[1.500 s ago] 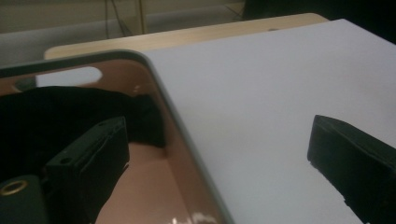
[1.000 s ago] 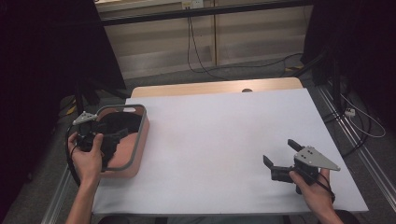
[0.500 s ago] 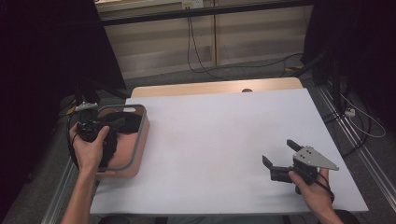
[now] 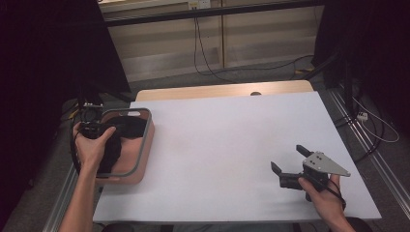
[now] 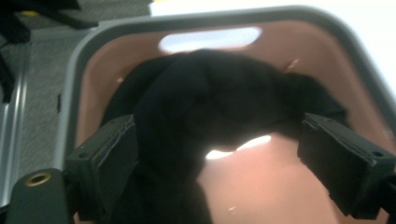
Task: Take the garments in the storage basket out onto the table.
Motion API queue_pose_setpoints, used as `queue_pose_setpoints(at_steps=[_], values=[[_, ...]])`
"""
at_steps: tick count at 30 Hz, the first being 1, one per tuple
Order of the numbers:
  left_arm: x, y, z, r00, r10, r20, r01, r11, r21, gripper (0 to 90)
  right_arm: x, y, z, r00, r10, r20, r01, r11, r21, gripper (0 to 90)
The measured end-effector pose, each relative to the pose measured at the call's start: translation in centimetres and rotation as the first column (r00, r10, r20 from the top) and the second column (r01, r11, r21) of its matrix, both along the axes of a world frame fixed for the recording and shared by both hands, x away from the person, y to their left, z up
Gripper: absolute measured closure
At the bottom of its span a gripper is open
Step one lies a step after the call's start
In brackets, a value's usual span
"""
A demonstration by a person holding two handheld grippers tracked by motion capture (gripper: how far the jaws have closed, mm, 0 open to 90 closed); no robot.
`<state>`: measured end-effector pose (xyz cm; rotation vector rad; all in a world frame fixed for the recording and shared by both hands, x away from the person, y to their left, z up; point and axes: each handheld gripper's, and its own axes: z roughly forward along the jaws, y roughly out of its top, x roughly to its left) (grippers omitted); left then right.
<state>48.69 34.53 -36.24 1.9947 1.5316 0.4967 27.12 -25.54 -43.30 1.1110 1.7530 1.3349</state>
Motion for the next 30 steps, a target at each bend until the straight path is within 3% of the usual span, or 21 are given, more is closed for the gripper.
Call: queue_pose_setpoints(at_steps=[10, 12, 14, 18, 23, 25, 28, 30], values=[[0.4, 0.7, -1.3, 1.0, 0.001, 0.006, -0.002, 0.9966, 0.082, 18.8, 0.0, 0.1, 0.0, 1.0, 0.009, -0.002, -0.009, 1.0, -0.005, 0.0], [0.5, 0.8, -1.7, 0.9999, 0.004, -0.014, -0.003, 0.9963, 0.086, 17.8, 0.1, 0.1, 0.0, 1.0, 0.005, -0.003, -0.005, 1.0, -0.002, 0.0], [0.7, 1.0, -2.4, 0.9978, -0.004, -0.066, 0.011, 0.9942, 0.107, 15.6, 0.1, 0.1, -0.1, 1.0, 0.005, -0.003, -0.005, 1.0, -0.002, 0.0], [0.8, 1.2, -3.0, 0.997, 0.011, -0.077, -0.002, 0.9936, 0.113, 19.1, 0.1, 0.1, -0.1, 0.9999, 0.009, -0.004, -0.009, 1.0, -0.004, 0.0], [0.9, 0.8, -3.8, 0.994, -0.003, -0.109, 0.023, 0.9833, 0.18, 26.7, 0.1, 0.1, -0.1, 0.9999, 0.008, -0.009, -0.008, 1.0, -0.007, 0.0], [1.0, 0.9, -4.0, 0.9912, -0.003, -0.132, 0.027, 0.9834, 0.18, 35.4, 0.1, 0.1, -0.1, 0.9999, 0.01, -0.01, -0.011, 1.0, -0.007, 0.0], [1.0, 0.8, -3.9, 0.9904, -0.018, -0.137, 0.045, 0.9801, 0.193, 40.0, 0.1, 0.1, -0.1, 0.9999, 0.011, -0.011, -0.012, 1.0, -0.008, 0.0], [1.0, 0.8, -3.9, 0.988, -0.042, -0.149, 0.065, 0.9856, 0.156, 43.4, 0.1, 0.1, -0.1, 0.9999, 0.012, -0.011, -0.012, 1.0, -0.008, 0.0]])
